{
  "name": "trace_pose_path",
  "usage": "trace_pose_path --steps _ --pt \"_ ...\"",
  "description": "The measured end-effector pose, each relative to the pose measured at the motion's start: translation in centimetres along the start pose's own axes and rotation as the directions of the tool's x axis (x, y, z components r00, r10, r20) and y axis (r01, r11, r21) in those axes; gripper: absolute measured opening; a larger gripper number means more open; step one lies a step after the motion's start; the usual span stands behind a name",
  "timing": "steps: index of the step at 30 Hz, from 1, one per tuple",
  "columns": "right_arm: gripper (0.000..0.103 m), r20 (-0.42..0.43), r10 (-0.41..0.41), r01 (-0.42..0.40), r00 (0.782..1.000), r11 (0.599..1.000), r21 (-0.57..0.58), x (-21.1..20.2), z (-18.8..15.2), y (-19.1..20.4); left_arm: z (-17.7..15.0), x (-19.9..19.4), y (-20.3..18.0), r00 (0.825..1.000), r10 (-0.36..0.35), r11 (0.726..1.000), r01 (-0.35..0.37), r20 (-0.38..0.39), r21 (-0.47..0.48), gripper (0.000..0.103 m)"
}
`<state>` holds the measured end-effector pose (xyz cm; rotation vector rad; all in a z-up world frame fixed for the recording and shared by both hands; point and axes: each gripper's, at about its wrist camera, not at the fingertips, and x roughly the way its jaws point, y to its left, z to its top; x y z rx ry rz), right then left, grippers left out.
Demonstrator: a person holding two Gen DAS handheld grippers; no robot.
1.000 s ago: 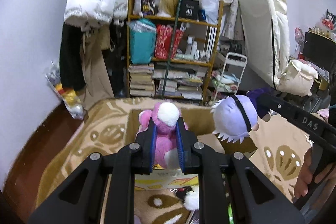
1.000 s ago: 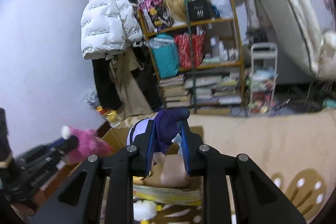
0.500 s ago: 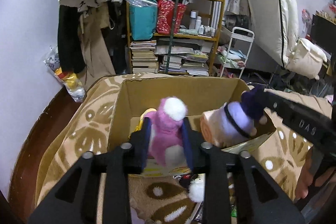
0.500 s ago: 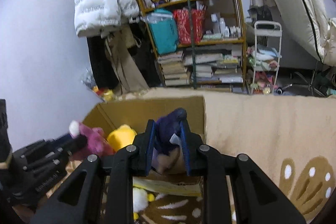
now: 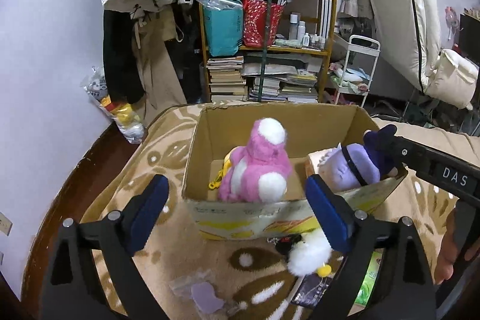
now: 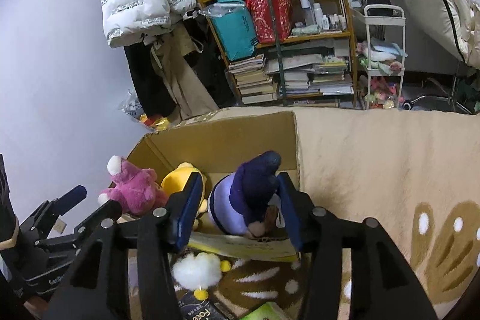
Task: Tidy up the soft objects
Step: 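Lift both plushes over the box and open both tools to release them, then lower the left tool onto the clear bag with the lilac item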
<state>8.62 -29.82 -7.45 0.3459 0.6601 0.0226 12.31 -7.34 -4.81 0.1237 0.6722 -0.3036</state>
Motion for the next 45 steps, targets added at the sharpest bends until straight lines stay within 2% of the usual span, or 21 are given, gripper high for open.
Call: trace_pose_path --steps 2,7,12,19,21,29,34,45 --pt "0.066 -0.003 0.008 -0.008 1.0 1.0 0.0 -0.3 -0.2 0.1 -0.2 -0.2 0.2 1.0 0.0 1.0 0.0 -0.012 -0.011 0.092" --pt "0.07 0.019 -0.038 0.038 0.999 0.999 -0.004 -1.4 -0.6 0.4 -0.4 -1.0 1.0 0.999 0.025 0.999 -0.026 -0.035 -0.027 0.093" --pt "0.089 0.06 -0.025 0.025 0.998 1.0 0.003 -3.3 -0.8 0.8 -1.0 -2.9 2.1 0.998 0.036 0.998 -0.038 -0.046 -0.045 0.093" --pt "0.093 0.051 -0.01 0.009 0.999 1.0 0.009 -4.8 -1.3 1.6 -1.8 -5.1 2.4 0.994 0.078 0.996 -0.08 -0.07 -0.029 0.094" --pt "0.102 0.049 -0.01 0.01 0.999 1.0 0.014 -5.2 -1.5 1.7 -2.1 -5.5 2.6 0.994 0.077 0.996 -0.08 -0.077 -0.036 0.094" --pt "0.103 0.023 -0.014 0.013 1.0 1.0 0.027 -6.0 -2.4 2.1 -3.1 -6.4 3.7 0.989 0.1 0.991 -0.109 -0.111 -0.079 0.094" --pt "0.103 -0.031 -0.011 0.012 0.999 1.0 0.027 -5.5 -3.0 1.9 -3.8 -5.9 4.2 0.979 0.141 0.987 -0.152 -0.149 -0.061 0.094" --pt "0.103 -0.102 -0.028 0.027 0.994 0.999 -0.018 -3.4 -3.7 2.4 -4.6 -4.0 4.4 0.961 0.158 0.983 -0.175 -0.227 -0.055 0.094"
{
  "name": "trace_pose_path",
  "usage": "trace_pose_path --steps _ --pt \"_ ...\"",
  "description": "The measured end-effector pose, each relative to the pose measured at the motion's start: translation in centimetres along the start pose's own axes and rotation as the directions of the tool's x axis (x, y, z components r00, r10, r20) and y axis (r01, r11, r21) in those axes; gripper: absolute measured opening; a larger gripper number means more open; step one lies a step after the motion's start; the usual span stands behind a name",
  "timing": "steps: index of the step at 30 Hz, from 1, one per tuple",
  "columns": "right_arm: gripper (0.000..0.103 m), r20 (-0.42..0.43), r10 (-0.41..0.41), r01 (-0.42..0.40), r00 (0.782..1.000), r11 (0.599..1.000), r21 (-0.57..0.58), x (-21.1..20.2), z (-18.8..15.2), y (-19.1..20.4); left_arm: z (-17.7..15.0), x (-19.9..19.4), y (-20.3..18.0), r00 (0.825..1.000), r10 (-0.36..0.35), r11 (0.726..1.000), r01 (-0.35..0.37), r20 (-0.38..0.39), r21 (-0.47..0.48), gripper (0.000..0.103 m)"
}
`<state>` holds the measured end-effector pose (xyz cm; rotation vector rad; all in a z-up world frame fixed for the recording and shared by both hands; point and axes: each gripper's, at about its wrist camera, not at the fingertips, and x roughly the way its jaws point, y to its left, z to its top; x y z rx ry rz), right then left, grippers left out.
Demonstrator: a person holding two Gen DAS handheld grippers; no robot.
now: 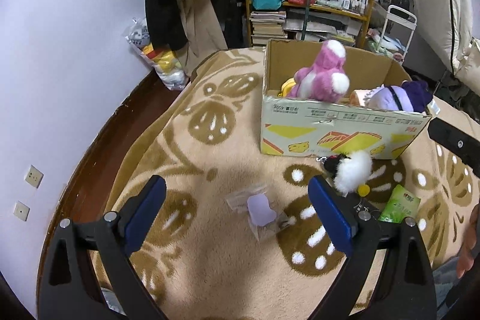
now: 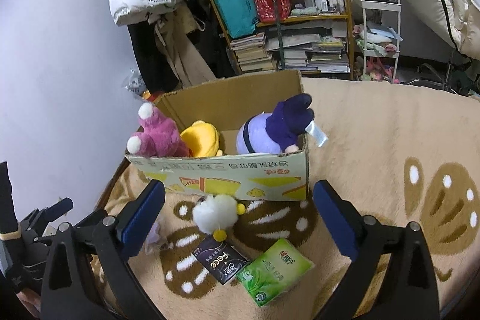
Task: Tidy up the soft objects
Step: 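Lower the left tool onto the clear bag with the lilac item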
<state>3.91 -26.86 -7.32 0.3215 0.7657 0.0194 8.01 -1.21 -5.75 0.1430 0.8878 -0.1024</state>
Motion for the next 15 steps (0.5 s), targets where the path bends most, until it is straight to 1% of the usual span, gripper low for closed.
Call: trace_pose_path --steps 7,12,15 --pt "0.103 -0.042 -0.009 0.007 0.999 0.999 -0.037 2.0 0.0 0.7 0.4 0.9 0.1 1.0 0.012 1.0 -0.012 -0.005 0.007 0.094" --pt "0.103 -0.064 -0.012 0.008 0.998 0.998 -0.058 3.0 0.0 1.2 0.6 2.4 0.2 0.998 -0.016 1.0 0.016 -0.057 -0.008 0.094" --pt "0.103 -0.08 -0.013 0.007 0.997 0.998 -0.069 3.7 -0.2 1.5 0.7 3.3 0.4 0.996 -0.021 0.999 0.019 -0.084 -0.027 0.094"
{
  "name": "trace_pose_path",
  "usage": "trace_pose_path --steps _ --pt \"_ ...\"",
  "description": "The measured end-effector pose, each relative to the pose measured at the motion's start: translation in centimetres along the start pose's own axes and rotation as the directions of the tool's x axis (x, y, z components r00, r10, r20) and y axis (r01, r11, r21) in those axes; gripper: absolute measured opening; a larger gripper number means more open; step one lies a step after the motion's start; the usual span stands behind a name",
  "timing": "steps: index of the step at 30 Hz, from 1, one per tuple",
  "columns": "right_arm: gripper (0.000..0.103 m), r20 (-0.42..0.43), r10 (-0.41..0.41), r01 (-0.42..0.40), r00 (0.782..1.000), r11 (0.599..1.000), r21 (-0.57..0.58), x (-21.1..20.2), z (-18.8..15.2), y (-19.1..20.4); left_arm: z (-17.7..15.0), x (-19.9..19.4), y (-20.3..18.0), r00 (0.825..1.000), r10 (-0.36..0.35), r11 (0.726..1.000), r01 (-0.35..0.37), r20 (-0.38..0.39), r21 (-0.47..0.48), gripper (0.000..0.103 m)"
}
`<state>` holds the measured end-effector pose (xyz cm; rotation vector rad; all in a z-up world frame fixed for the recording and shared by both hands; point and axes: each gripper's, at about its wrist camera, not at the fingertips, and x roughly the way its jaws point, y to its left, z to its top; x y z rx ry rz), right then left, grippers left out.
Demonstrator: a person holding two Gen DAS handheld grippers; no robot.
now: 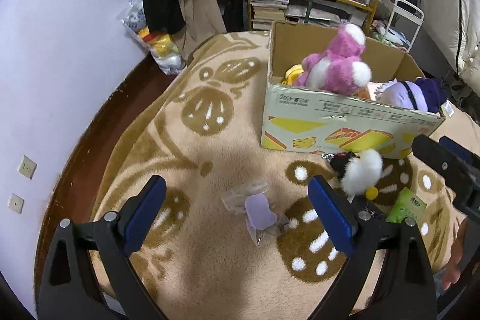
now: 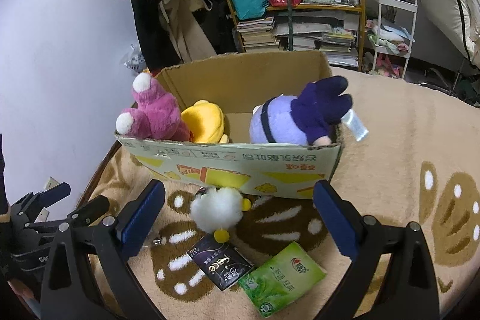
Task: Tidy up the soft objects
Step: 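Lower the left tool onto the clear bag with the lilac item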
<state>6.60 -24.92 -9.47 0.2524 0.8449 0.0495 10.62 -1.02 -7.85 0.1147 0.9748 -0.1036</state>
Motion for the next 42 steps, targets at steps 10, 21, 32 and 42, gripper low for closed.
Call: trace_pose_path --steps 10,21,32,42 --pt "0.103 -0.063 0.015 -0.017 0.998 1.0 -0.024 2.3 0.1 0.5 0.4 3.5 0.2 0.996 0.015 1.0 -0.017 -0.085 -0.016 0.094" --pt "0.103 -0.116 0.042 -0.043 0.992 0.999 -0.008 4.2 -0.2 0.9 0.0 7.3 -0.6 0.98 0.001 1.0 -0.003 -0.197 -0.005 0.094" --pt "0.099 -0.202 0.02 -0.02 0.979 1.0 0.0 7.3 -1.4 1.1 -1.1 10.1 -0.9 0.95 -0.007 1.0 0.002 -0.311 -0.015 0.094" --pt "0.089 -0.272 0.02 -0.011 0.962 0.999 0.033 9.8 -2.6 0.4 -2.0 11.8 -1.1 0.932 -0.028 1.0 0.021 -0.361 -0.023 0.087"
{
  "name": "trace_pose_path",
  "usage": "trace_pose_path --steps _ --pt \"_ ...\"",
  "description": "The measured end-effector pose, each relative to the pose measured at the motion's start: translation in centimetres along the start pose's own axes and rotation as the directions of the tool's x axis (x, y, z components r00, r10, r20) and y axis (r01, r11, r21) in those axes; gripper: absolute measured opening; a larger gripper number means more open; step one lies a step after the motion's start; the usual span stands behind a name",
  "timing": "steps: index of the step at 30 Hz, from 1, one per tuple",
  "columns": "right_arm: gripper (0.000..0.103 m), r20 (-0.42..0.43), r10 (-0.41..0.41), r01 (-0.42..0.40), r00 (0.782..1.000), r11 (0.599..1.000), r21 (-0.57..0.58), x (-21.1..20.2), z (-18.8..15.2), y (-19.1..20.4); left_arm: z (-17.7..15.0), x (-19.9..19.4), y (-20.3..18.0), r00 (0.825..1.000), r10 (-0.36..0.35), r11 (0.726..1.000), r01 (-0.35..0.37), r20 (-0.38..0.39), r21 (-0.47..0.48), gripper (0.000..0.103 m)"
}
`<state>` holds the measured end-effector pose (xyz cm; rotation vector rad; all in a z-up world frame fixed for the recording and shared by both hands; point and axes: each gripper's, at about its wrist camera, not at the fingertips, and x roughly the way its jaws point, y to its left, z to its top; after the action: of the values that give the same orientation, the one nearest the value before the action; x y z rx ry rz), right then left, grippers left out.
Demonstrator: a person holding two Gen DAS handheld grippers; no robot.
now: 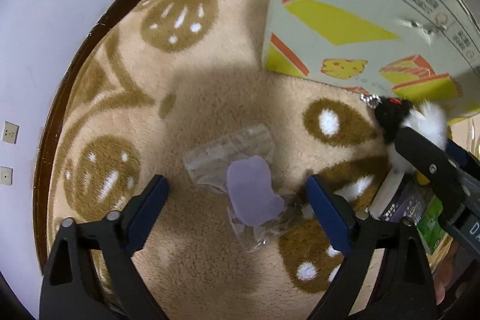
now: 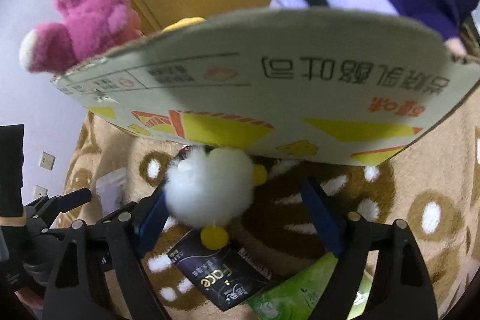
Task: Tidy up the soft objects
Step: 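Lower the left tool onto the clear bag with the lilac item, then close the left tool on the clear bag and lift it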
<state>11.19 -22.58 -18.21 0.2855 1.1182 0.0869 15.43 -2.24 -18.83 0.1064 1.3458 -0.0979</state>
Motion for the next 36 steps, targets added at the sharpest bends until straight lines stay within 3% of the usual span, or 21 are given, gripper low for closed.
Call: trace_pose_path --steps 6,17,20,23,31,36 --pt "0.085 -0.007 -0.013 0.013 1.0 0.999 -0.035 0.7 -0.1 0.9 0.0 0.3 -0.1 1.0 -0.018 1.0 0.018 -0.002 -0.009 0.078" --pt "0.085 -0.004 0.002 -0.002 1.0 0.999 -0.033 1.3 0.1 2.1 -0.3 -0.7 0.0 0.998 -0.058 0.998 0.058 0.003 0.006 0.048" --pt "0.085 -0.003 0.016 -0.016 1.0 1.0 -0.012 1.4 0.5 1.6 -0.5 -0.7 -0.1 0.998 -0.06 0.998 0.06 0.006 0.0 0.047" --pt "0.066 -0.002 0.046 -0.046 0.999 0.999 0.014 1.4 0.8 1.1 -0.4 -0.7 0.1 0.997 -0.071 0.997 0.071 0.007 -0.016 0.047" --pt "0.058 -0.015 -0.002 0.001 1.0 0.999 -0.04 1.5 0.5 2.1 -0.6 -0.9 0.1 0.997 -0.066 0.998 0.066 0.033 -0.013 0.047" --pt "0.042 -0.018 -0.059 0.057 0.998 0.994 -0.091 1.7 -0.1 3.2 -0.8 -0.9 0.0 0.997 -0.063 0.998 0.063 0.049 0.001 0.046"
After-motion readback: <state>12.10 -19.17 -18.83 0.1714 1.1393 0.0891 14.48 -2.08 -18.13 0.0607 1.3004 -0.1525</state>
